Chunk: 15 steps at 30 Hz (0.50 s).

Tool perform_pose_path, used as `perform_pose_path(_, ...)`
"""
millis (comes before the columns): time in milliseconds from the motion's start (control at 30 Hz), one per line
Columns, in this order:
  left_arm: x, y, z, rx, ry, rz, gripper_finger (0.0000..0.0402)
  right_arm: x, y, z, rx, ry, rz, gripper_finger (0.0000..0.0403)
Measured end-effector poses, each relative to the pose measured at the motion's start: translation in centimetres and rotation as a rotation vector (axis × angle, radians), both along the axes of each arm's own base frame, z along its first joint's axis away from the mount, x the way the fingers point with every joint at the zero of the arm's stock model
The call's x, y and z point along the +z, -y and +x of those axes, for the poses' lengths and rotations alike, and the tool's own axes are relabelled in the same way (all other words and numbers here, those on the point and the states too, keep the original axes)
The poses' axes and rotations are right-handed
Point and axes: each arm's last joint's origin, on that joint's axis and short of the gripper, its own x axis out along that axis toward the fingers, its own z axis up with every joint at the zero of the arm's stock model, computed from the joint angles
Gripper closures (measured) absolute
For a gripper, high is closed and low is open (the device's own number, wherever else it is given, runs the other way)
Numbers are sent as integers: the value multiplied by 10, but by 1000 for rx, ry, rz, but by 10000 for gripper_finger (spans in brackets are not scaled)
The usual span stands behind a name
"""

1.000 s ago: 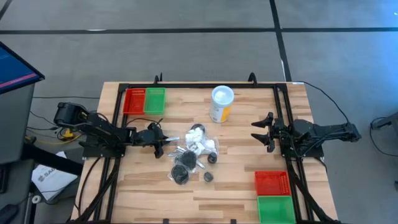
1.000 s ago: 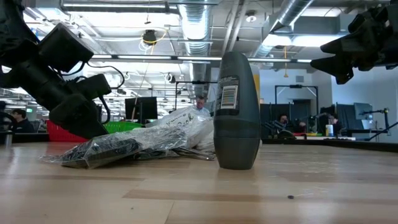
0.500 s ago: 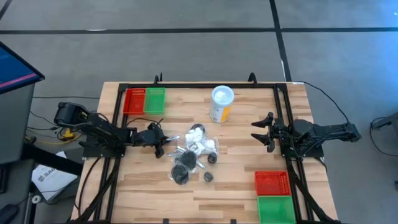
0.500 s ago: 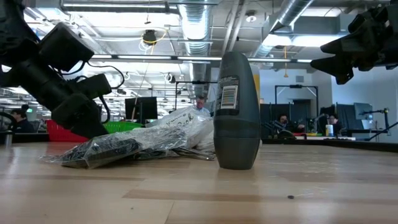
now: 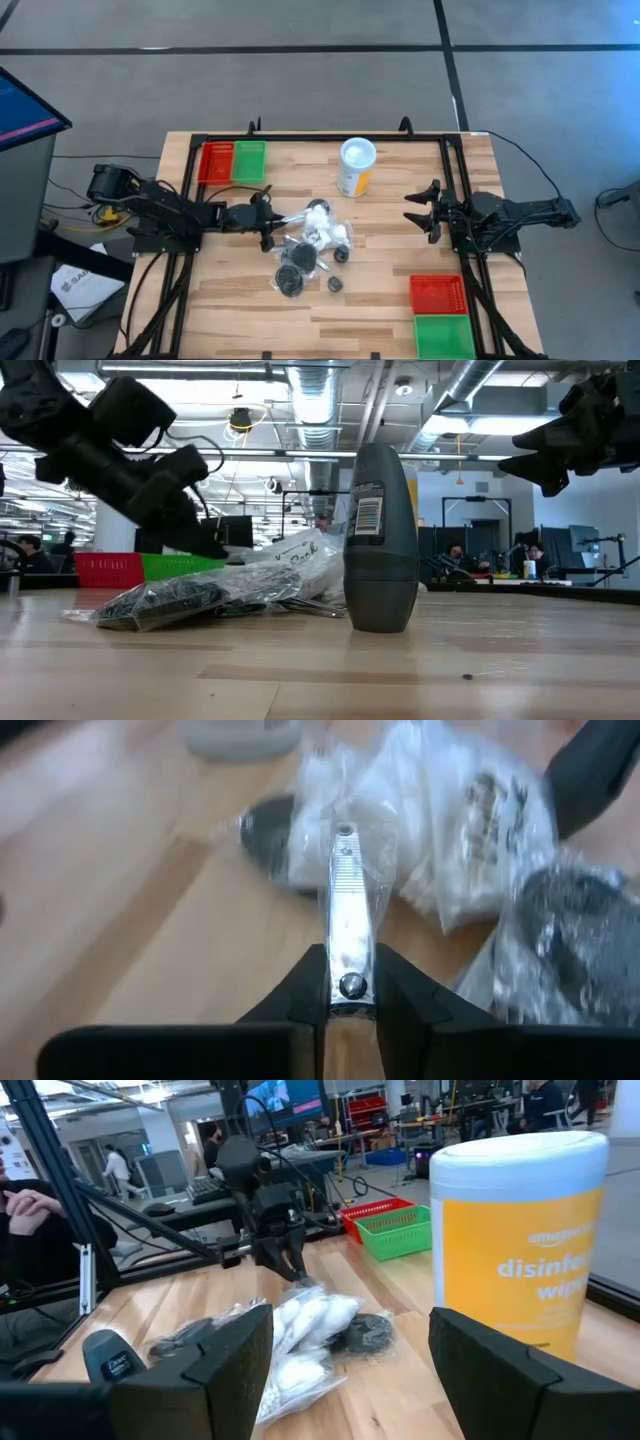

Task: Pick & Place Travel size toiletries
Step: Put the silver nail cutter into the bottom red bin

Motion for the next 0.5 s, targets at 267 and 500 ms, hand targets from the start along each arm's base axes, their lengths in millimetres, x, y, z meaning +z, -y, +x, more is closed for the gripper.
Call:
perform_pose_path(267,29,1,25,-35,93,68,358,4,0,0,0,49,16,148)
perform_pose_path(500,67,3,51,-78,201,165,358,13,0,1,1,126,17,148)
